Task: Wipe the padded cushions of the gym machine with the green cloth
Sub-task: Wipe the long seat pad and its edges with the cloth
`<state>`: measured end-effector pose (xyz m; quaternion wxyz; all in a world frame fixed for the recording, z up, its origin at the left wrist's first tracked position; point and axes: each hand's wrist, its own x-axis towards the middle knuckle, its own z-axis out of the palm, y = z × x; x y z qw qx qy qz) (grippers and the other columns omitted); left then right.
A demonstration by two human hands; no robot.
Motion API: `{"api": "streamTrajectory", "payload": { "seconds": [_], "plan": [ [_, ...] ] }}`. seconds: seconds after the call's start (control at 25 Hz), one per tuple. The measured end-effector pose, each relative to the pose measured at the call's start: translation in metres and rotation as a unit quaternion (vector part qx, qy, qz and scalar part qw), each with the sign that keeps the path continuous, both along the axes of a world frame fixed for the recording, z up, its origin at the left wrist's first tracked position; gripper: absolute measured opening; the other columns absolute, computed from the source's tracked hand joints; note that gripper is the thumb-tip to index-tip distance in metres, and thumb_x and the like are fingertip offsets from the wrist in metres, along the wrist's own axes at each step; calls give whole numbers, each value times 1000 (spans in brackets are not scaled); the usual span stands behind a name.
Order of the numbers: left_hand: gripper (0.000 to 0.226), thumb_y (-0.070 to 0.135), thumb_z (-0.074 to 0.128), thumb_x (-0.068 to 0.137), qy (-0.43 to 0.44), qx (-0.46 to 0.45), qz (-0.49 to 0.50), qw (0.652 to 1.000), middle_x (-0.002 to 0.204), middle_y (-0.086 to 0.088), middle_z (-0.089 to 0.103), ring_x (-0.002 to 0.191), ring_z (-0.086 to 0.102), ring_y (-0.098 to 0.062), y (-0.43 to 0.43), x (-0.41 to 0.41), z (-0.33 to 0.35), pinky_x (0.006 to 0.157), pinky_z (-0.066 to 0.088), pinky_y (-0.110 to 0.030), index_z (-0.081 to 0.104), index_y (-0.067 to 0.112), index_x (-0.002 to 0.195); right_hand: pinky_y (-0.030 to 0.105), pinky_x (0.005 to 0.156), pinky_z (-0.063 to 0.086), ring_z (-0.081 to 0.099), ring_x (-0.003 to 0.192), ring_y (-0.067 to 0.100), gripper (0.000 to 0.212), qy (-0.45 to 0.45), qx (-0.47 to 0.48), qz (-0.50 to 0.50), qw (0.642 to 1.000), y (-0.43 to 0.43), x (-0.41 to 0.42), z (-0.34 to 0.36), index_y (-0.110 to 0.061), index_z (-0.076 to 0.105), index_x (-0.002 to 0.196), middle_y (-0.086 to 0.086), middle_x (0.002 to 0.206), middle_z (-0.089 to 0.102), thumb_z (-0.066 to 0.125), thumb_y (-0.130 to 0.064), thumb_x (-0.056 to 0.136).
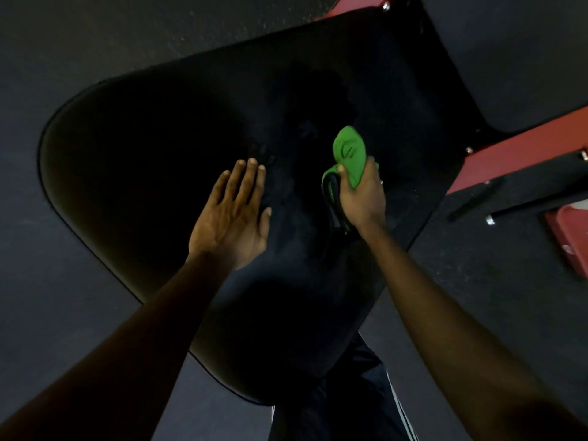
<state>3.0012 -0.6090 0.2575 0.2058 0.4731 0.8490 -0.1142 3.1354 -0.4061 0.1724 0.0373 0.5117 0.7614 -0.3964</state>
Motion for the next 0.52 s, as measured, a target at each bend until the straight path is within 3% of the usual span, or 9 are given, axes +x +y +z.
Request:
{"api": "streamTrajectory", "payload": {
  "seconds": [0.08, 0.16, 0.24, 0.32, 0.4, 0.52],
  "plan": [
    [68, 43, 13, 105, -5, 2, 1, 1000, 168, -16, 0, 156, -1, -28, 1, 1, 1, 127, 5, -43, 2, 3, 159, 34, 89, 50, 62, 109, 25, 52, 15, 4, -62, 998, 14, -28, 0, -14, 52, 126, 3, 121, 60, 54, -56, 95],
    [69, 43, 13, 105, -8, 7, 3, 1000, 168, -15, -1, 156, -3, -27, 0, 0, 1, 127, 5, -43, 0, 3, 159, 34, 92, 48, 60, 115, 25, 67, 19, -22, -93, 995, 3, -39, 11, -18, 49, 136, 2, 130, 58, 44, -68, 91],
    [68, 42, 13, 104, -10, 17, 4, 1000, 168, -16, 3, 156, -1, -28, 1, -1, 3, 126, 6, -44, 4, 2, 159, 38, 105, 43, 49, 136, 28, 70, 26, -36, -36, 998, -28, -32, 29, -25, 28, 155, 3, 155, 43, 44, -61, 97],
    [70, 42, 15, 103, -13, 21, 5, 1000, 167, -18, 8, 156, 4, -29, 2, -2, 3, 126, 7, -44, 8, 1, 159, 42, 122, 29, 24, 153, 24, 72, 70, -21, 88, 993, -65, -16, 45, -29, 9, 161, 0, 169, 18, 46, -45, 102],
    [71, 42, 15, 102, -16, 17, 1, 1000, 167, -18, 8, 155, 4, -30, 2, -1, 2, 126, 7, -44, 8, 0, 159, 46, 126, 17, 7, 157, 23, 70, 77, -6, 153, 985, -73, -14, 42, -33, 7, 161, -4, 171, 6, 44, -45, 102],
    [71, 41, 14, 102, -24, 16, 1, 1000, 167, -19, 7, 156, 3, -31, 2, -1, 1, 126, 6, -45, 6, 0, 159, 53, 125, 17, 7, 157, 29, 68, 52, 21, 161, 985, -41, -48, 16, -31, 16, 161, 0, 170, 13, 41, -52, 101]
  ]
}}
